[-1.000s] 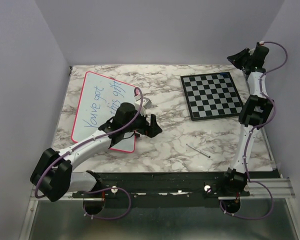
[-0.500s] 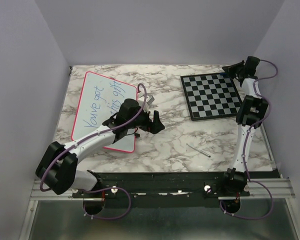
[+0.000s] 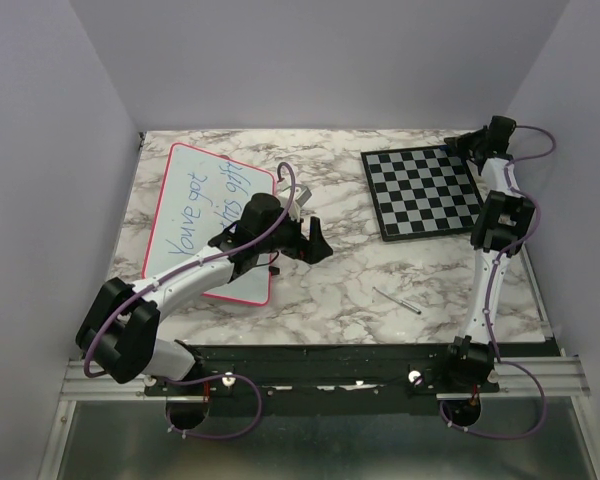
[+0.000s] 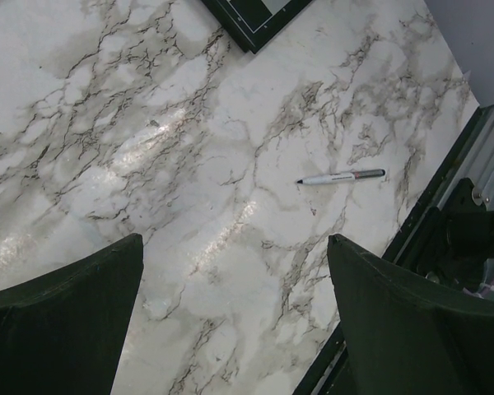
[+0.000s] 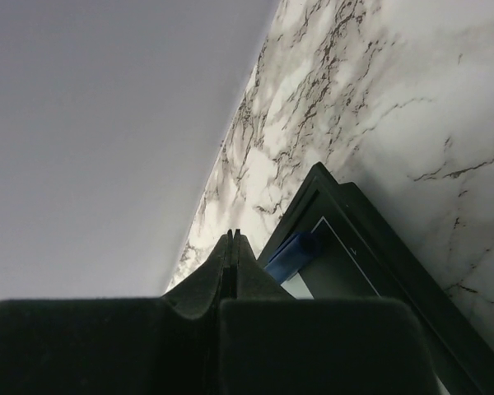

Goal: Write a sentence on the whiteboard
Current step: Pick up the pen cap from the corner of the board.

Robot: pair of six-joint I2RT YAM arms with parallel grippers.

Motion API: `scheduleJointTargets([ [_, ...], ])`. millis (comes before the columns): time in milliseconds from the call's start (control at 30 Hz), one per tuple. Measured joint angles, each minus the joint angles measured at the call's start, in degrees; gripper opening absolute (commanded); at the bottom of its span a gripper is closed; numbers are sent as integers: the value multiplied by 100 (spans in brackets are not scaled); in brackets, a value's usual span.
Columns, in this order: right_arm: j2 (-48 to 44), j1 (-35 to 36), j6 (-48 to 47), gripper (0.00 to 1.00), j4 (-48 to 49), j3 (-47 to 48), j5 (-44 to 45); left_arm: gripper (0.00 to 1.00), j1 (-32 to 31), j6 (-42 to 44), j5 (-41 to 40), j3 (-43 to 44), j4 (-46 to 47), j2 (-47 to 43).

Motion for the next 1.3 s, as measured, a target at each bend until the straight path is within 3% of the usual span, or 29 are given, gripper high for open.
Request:
scheduleJointTargets([
  [467,-2,-17,0,1,-216,-48,144,99,0,-74,37,0,0,-7],
  [767,-284,-63,-4,1,-219,-586,166,99,0,-92,37,-9,0,-129],
  [1033,-831,-107,-31,0,-236,-1429,164,99,0,-118,37,-184,2,-466],
  [1300,-1827,-234,-133,0,-46,-2997,166,99,-15,-173,35,-400,4,-828],
])
